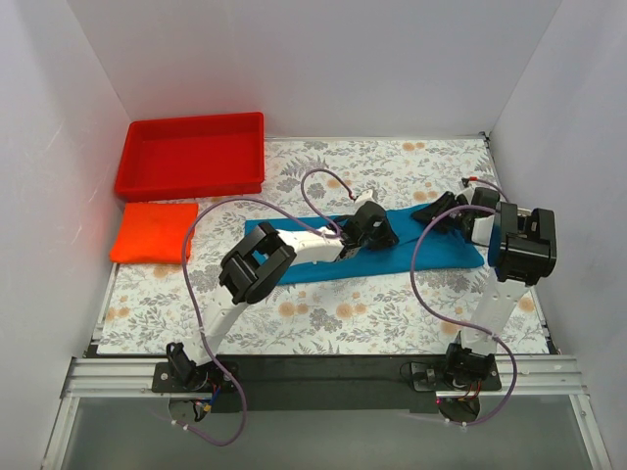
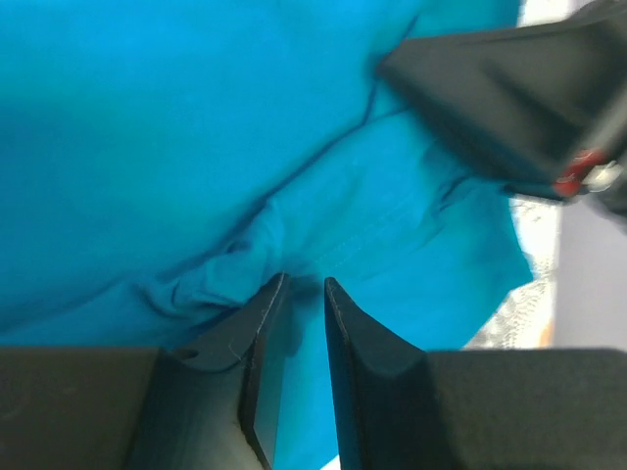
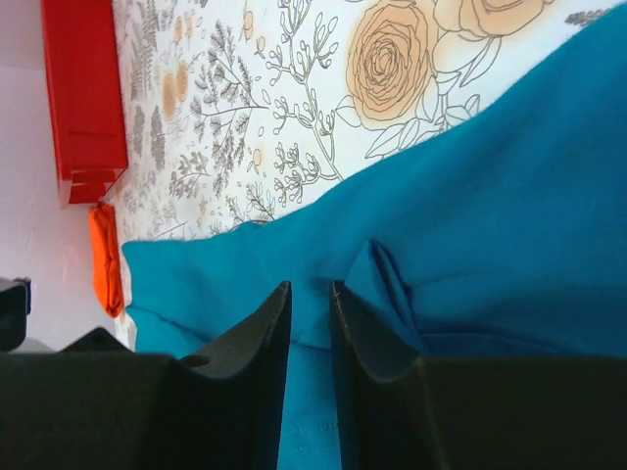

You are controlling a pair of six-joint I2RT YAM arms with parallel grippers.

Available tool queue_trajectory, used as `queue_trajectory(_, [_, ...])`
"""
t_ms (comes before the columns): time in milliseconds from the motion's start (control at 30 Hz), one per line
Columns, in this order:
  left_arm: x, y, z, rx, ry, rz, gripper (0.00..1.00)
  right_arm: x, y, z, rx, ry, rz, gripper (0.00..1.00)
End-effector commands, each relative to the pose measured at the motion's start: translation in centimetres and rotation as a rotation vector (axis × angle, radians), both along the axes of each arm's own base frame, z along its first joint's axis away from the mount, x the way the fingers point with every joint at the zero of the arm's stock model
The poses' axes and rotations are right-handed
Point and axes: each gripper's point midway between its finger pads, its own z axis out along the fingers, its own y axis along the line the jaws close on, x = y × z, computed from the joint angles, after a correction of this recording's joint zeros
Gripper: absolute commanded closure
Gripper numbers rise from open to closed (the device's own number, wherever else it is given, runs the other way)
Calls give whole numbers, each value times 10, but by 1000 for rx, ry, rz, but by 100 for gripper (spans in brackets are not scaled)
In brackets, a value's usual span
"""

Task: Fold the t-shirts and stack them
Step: Fold the tshirt

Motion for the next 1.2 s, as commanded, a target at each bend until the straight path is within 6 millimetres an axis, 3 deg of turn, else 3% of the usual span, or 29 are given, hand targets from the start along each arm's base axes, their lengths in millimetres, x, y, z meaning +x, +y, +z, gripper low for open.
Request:
queue_trajectory(0, [12,8,-1,-10,15,33,79,12,-23,-4,-13,-75,-44,71])
queue_trajectory(100, [11,12,-2,0,12,26,76,15,-34,-9,16,-70,-69,72])
queue_trajectory(233, [4,9,18,-11,-12,-36,64,16,-34,15,27,-117,-61,72])
queue_trajectory(267, [4,9,35,-21,-34,-54,61,14,-32,22,29,-126,-58,72])
queue_trajectory(333, [1,14,48,-14,-49,-66,49,8,-31,39,15,-158,-65,71])
queue_trajectory(367, [1,17,70,-20,-88,-80,45,6,-31,45,13,-164,-73,71])
queue_trajectory(433, [0,31,80,16,-107,-77,38,0,-32,61,0,-187,-98,69])
queue_trajectory(467, [4,40,97,24,-141,-70,37,-11,-28,55,3,-154,-100,68])
queue_trajectory(533, [9,63,98,93,-161,-33,36,-20,-28,59,-32,-148,-119,66])
queue_trajectory(600, [22,92,109,168,-222,24,36,-38,-23,49,-90,-99,-124,66])
queue_trajectory(667, [28,116,102,249,-247,50,38,-52,-17,39,-129,-55,-123,66])
queue_trajectory(700, [36,132,97,298,-249,69,38,-67,-19,24,-157,10,-145,66])
queue_trajectory(733, [42,145,94,369,-283,57,39,-73,-20,28,-181,3,-150,66])
queue_trajectory(833, [59,182,73,566,-301,59,39,-102,-24,12,-250,78,-185,63])
queue_trajectory(933, [68,207,53,685,-283,61,42,-122,-25,1,-269,120,-208,61])
queue_trajectory(1167, [61,249,4,804,-101,100,47,-121,-27,-14,-277,175,-204,61])
